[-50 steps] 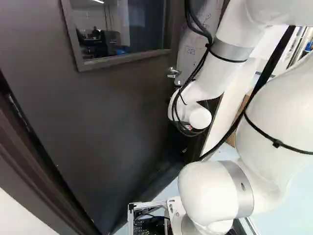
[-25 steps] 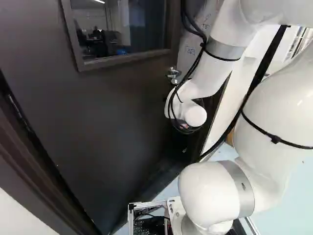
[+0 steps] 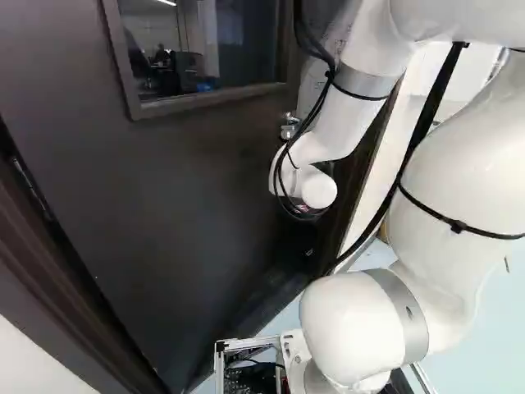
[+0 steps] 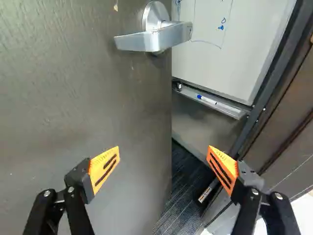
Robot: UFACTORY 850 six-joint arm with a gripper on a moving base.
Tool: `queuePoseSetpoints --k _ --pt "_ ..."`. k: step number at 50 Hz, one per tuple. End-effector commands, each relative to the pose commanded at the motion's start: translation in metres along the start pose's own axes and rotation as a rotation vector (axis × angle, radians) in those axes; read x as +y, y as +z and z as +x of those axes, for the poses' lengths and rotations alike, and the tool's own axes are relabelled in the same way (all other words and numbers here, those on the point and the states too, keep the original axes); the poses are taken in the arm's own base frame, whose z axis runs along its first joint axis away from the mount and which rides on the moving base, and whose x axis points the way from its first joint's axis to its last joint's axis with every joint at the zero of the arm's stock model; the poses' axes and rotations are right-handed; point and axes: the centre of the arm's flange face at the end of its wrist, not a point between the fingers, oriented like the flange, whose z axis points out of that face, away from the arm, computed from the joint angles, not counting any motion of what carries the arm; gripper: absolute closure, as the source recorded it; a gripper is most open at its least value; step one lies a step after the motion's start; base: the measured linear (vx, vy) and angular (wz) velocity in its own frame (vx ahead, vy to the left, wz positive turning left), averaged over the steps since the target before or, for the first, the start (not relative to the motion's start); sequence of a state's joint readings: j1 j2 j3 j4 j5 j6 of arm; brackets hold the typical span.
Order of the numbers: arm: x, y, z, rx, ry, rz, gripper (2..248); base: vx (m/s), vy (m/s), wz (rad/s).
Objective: Open the door and move inside
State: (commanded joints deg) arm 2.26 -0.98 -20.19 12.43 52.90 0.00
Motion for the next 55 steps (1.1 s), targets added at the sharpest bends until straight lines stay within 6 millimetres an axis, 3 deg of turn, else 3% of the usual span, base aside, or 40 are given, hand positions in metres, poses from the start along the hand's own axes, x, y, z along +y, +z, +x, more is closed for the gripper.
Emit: queuePoseSetpoints --k 55 --pt "-0.050 0.007 -0.009 -0.025 -0.041 0.114 3 0.000 0.000 0.000"
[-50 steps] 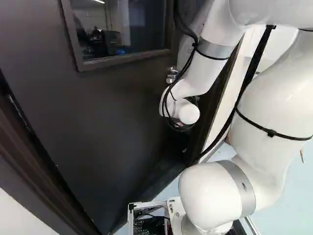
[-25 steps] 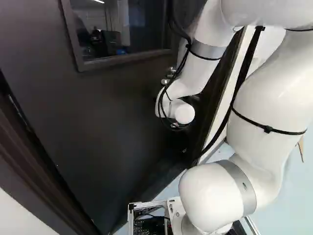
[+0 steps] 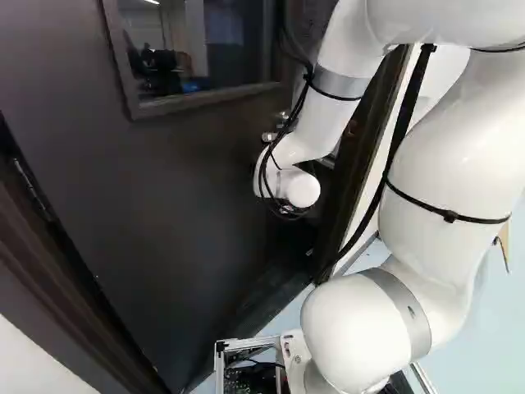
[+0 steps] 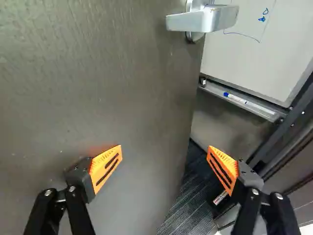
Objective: Open the door and move inside
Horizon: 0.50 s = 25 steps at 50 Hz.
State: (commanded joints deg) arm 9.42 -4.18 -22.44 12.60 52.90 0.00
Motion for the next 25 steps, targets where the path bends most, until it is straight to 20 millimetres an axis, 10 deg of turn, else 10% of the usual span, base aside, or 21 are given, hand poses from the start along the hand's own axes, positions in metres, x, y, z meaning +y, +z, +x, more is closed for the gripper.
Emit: queuePoseSetpoints --k 25 --pt "-0.023 -0.001 -0.002 0.001 -0.019 0.056 3 0.000 0.000 0.000"
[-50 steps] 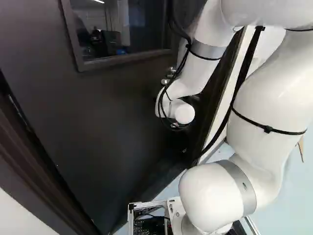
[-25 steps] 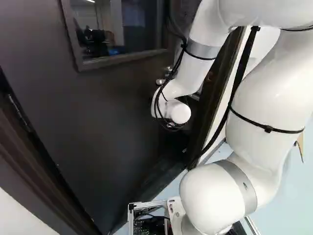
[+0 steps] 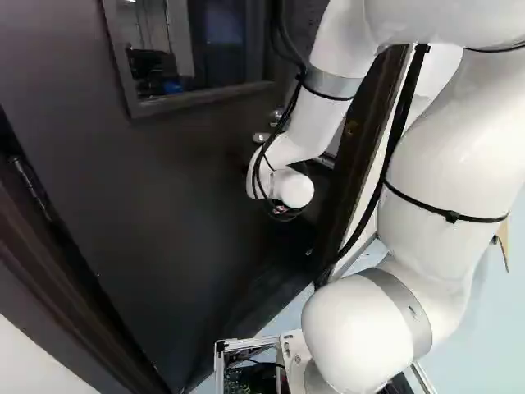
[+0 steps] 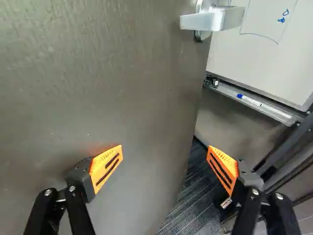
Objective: Open the door and move inside
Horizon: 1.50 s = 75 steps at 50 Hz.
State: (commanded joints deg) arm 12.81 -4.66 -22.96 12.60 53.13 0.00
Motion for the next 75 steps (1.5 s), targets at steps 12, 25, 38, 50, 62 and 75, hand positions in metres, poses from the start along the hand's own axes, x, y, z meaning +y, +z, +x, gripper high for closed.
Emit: queuePoseSetpoints --k 12,25,38,50,62,75 --pt "-0.011 0.001 0.000 0.010 -0.009 0.026 3 0.000 0.000 0.000" --pt "-0.024 0.001 0.001 0.024 -0.018 0.055 3 0.000 0.000 0.000" --pt "-0.036 0.002 0.002 0.039 -0.026 0.084 3 0.000 0.000 0.000" --pt "-0.048 0.003 0.002 0.043 -0.034 0.110 3 0.000 0.000 0.000" --pt "-0.061 0.005 0.001 0.042 -0.042 0.137 3 0.000 0.000 0.000" --pt "-0.075 0.006 0.001 0.041 -0.052 0.168 3 0.000 0.000 0.000"
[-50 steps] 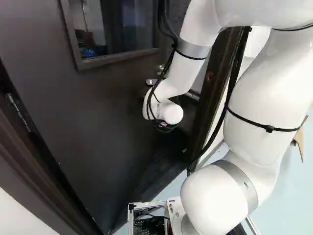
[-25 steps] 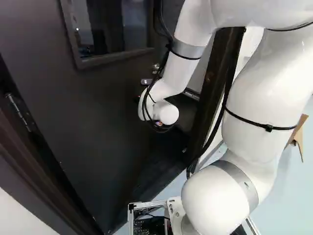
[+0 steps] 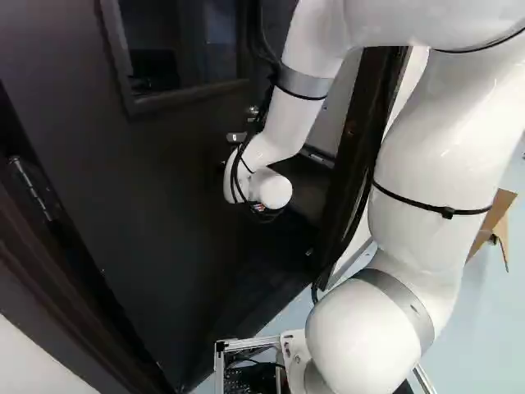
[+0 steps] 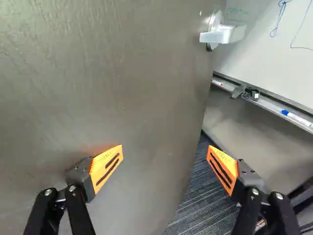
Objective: Open the door and move inside
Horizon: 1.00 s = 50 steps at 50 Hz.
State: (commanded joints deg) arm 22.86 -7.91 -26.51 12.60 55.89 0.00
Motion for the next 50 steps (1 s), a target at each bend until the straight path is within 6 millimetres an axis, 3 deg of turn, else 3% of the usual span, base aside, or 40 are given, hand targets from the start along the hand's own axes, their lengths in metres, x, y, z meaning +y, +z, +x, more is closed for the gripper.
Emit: queuePoseSetpoints --k 50 --pt "-0.058 0.018 0.000 0.000 -0.020 0.101 3 0.000 0.000 0.000"
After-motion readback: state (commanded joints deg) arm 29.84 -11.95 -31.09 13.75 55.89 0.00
